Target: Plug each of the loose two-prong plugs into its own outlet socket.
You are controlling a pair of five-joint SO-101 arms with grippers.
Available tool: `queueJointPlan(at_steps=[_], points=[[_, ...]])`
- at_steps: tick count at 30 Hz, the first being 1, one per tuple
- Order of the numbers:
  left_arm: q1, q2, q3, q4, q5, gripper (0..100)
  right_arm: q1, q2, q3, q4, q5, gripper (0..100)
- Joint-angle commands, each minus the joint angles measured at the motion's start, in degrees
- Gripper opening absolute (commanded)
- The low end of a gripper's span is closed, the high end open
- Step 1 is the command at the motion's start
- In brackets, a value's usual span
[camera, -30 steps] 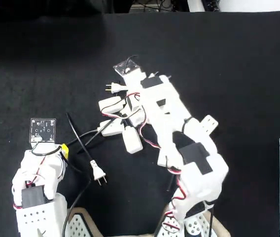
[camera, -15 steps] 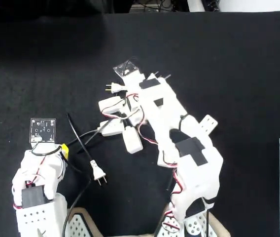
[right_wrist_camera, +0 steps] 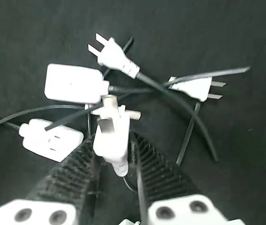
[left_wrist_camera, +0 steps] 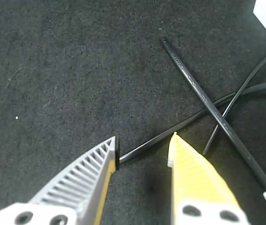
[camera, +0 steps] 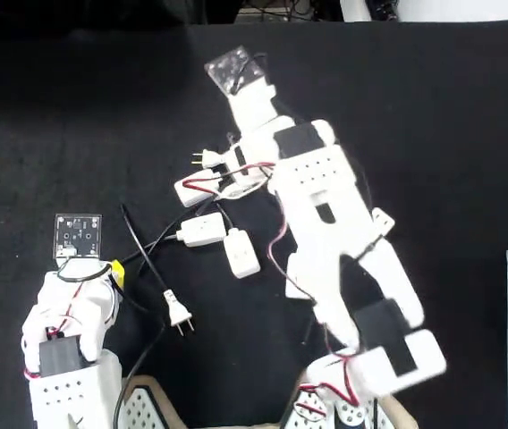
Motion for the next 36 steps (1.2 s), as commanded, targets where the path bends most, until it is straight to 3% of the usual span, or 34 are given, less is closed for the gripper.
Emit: queueJointPlan(at_steps=[1,4,11,18,32,36], points=[[-0.7,-0.4,-0.4,0.0,-0.2,19,0.3,-6.3,-3.2,-0.1,-10.5,1.1],[-0.7,-0.4,-0.4,0.0,-0.2,19,0.3,-8.1,-3.2,-0.1,-21.1,1.1],[-0.7,-0.4,-0.4,0.0,-0.2,19,1.8,-12.1,-3.6,0.0,-34.7,1.1],[-0.7,-0.4,-0.4,0.0,-0.2,19,2.3,-18.6,-1.4,0.4,-54.5,1.2],[-0.7,-0.4,-0.4,0.1,-0.2,19,14.3,-21.2,24.4,0.4,-55.1,1.6],[-0.7,-0.4,-0.4,0.1,-0.2,19,15.6,-21.6,28.3,0.5,-50.9,14.2]])
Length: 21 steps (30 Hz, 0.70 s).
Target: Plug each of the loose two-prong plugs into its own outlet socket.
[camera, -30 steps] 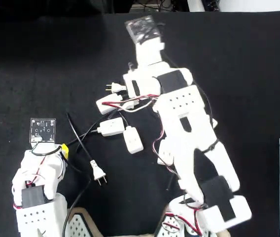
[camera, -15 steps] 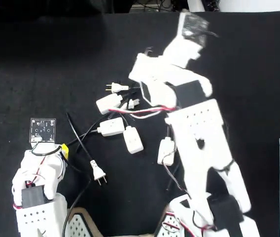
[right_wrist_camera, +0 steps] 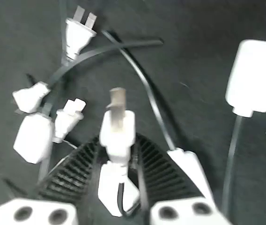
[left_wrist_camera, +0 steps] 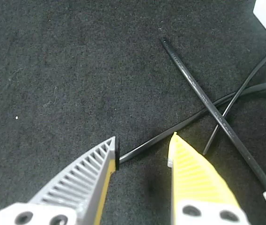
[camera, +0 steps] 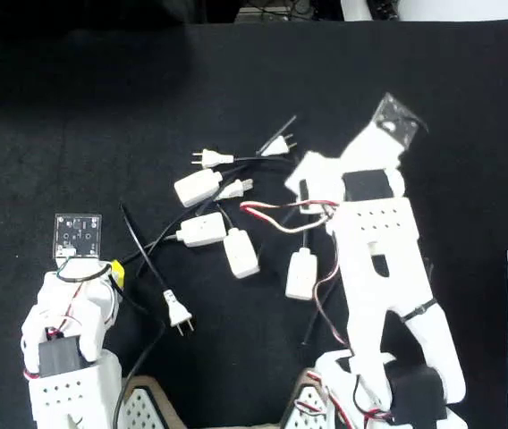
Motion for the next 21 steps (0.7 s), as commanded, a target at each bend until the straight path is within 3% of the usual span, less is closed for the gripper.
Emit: queueJointPlan(at_steps=[1,4,9,15,21], points=[[-0.7,-0.4,-0.4,0.1,-0.2,19,1.8,-2.3,1.6,0.4,3.6,18.9],[-0.7,-0.4,-0.4,0.1,-0.2,19,2.0,-2.3,2.4,1.8,8.2,27.8],[-0.7,-0.4,-0.4,0.1,-0.2,19,2.2,-2.3,0.2,7.3,23.8,28.2],[-0.7,-0.4,-0.4,0.1,-0.2,19,6.8,-2.0,-4.8,12.6,50.6,28.2],[-0.7,-0.4,-0.4,0.1,-0.2,19,10.7,-1.8,-6.5,7.9,80.1,24.9]])
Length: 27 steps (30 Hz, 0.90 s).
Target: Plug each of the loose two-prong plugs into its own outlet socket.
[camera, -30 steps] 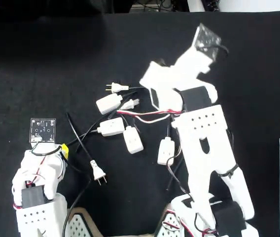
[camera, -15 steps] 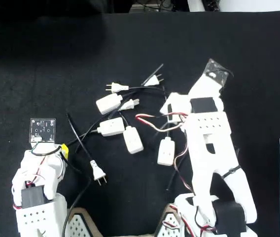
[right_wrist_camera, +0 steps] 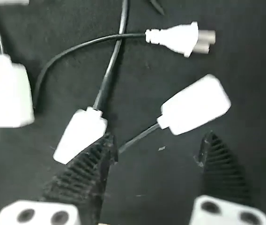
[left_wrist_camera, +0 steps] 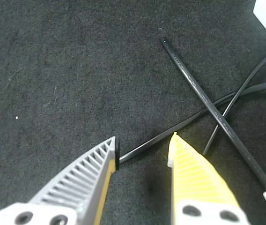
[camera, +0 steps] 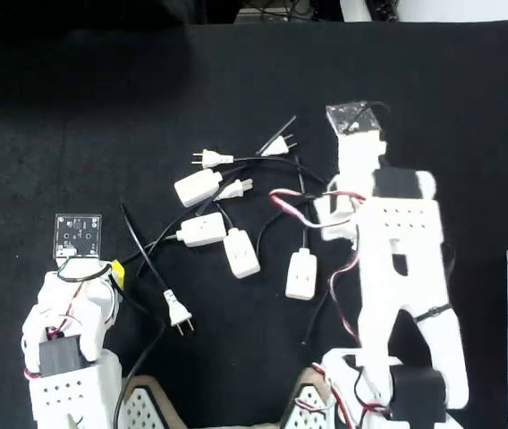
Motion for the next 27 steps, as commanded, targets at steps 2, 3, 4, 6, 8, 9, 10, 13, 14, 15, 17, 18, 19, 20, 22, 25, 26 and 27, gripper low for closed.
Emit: queueJointPlan(at_steps=[2,3,4,6,8,9,10,13,14,15,17,18,19,20,22,25,26,27], points=[[-0.7,-0.4,-0.4,0.1,-0.2,19,2.1,-1.7,-3.3,-6.8,19.3,22.0],[-0.7,-0.4,-0.4,0.1,-0.2,19,2.1,-1.3,-3.2,-8.3,21.1,20.7],[-0.7,-0.4,-0.4,0.1,-0.2,19,2.1,-0.4,-3.4,-9.1,22.3,19.9],[-0.7,-0.4,-0.4,0.1,-0.2,19,2.0,2.5,-3.9,-10.3,23.8,19.4],[-0.7,-0.4,-0.4,0.1,-0.2,19,2.0,6.7,-5.7,-10.3,24.6,19.4],[-0.7,-0.4,-0.4,0.1,-0.2,19,2.0,9.0,-7.0,-10.1,25.1,19.4],[-0.7,-0.4,-0.4,0.1,-0.2,19,2.2,11.6,-8.7,-10.0,25.4,19.5],[-0.7,-0.4,-0.4,0.1,-0.2,19,2.7,19.2,-13.8,-9.8,26.1,19.5],[-0.7,-0.4,-0.4,0.2,-0.2,19,2.8,21.5,-15.5,-8.9,26.5,19.6],[-0.7,-0.4,-0.4,0.2,-0.2,19,2.6,23.8,-17.6,-7.7,27.0,20.2],[-0.7,-0.4,-0.4,0.2,-0.2,19,2.6,28.2,-22.4,-4.8,27.2,25.0],[-0.7,-0.4,-0.4,0.2,-0.2,19,2.6,30.3,-25.1,-3.2,27.2,28.0],[-0.7,-0.4,-0.4,0.2,-0.2,19,2.7,32.4,-27.7,-1.6,27.2,30.5],[-0.7,-0.4,-0.4,0.2,-0.2,19,2.8,34.6,-30.7,-0.2,27.2,32.1],[-0.7,-0.4,-0.4,0.2,-0.2,19,2.9,39.0,-36.4,2.6,27.2,31.8],[-0.7,-0.4,-0.4,0.2,-0.2,19,2.8,46.4,-44.3,5.6,27.3,30.7],[-0.7,-0.4,-0.4,0.2,-0.2,19,2.8,48.8,-46.7,6.4,27.3,30.8],[-0.7,-0.4,-0.4,0.2,-0.2,19,2.8,51.1,-49.1,7.0,27.3,30.8]])
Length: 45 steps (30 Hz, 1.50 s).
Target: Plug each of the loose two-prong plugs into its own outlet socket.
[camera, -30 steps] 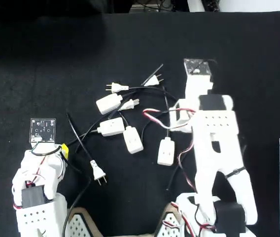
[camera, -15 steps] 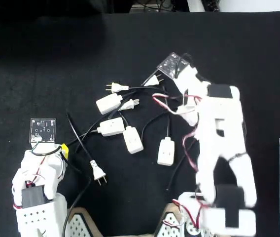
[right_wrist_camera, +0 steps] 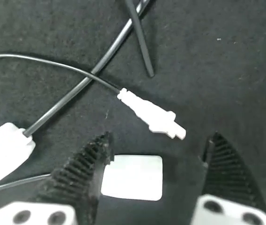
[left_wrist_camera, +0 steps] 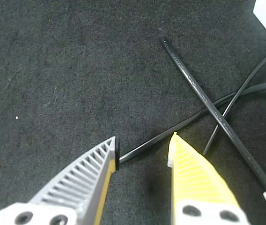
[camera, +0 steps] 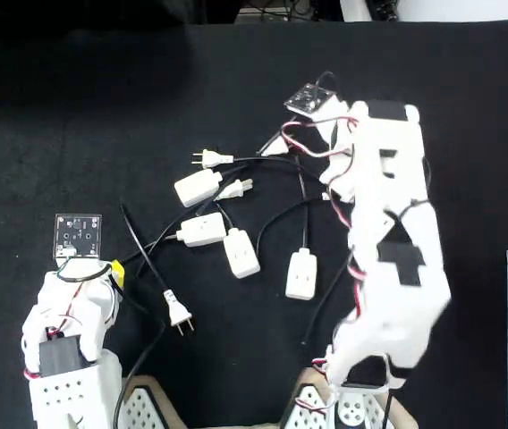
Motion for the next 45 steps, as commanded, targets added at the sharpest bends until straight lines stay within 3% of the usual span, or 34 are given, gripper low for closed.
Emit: queueJointPlan(at_steps=[1,11,17,19,28,34,39,45], points=[[-0.7,-0.4,-0.4,0.2,-0.2,19,0.7,6.6,-11.1,2.8,0.6,30.8],[-0.7,-0.4,-0.3,0.2,-0.2,19,0.4,21.6,-25.5,11.5,0.4,30.2],[-0.4,-0.4,0.2,-0.1,-0.3,19,0.4,22.5,-28.8,18.7,-0.4,8.2],[-0.4,-0.4,0.2,-0.1,-0.3,19,0.7,22.5,-29.3,19.2,-4.6,1.1],[-0.4,-0.4,0.2,-0.1,-0.3,19,-0.1,22.2,-28.7,19.5,-12.9,1.1],[-0.5,-0.4,0.2,-0.2,-0.3,19,-4.6,16.0,-16.0,19.3,-13.4,1.6],[-0.6,-0.4,0.2,-0.2,-0.3,19,-7.6,9.9,-8.4,19.2,-13.5,15.5],[-0.6,-0.4,0.2,-0.3,-0.3,19,-7.7,9.3,-7.6,18.9,-13.1,16.7]])
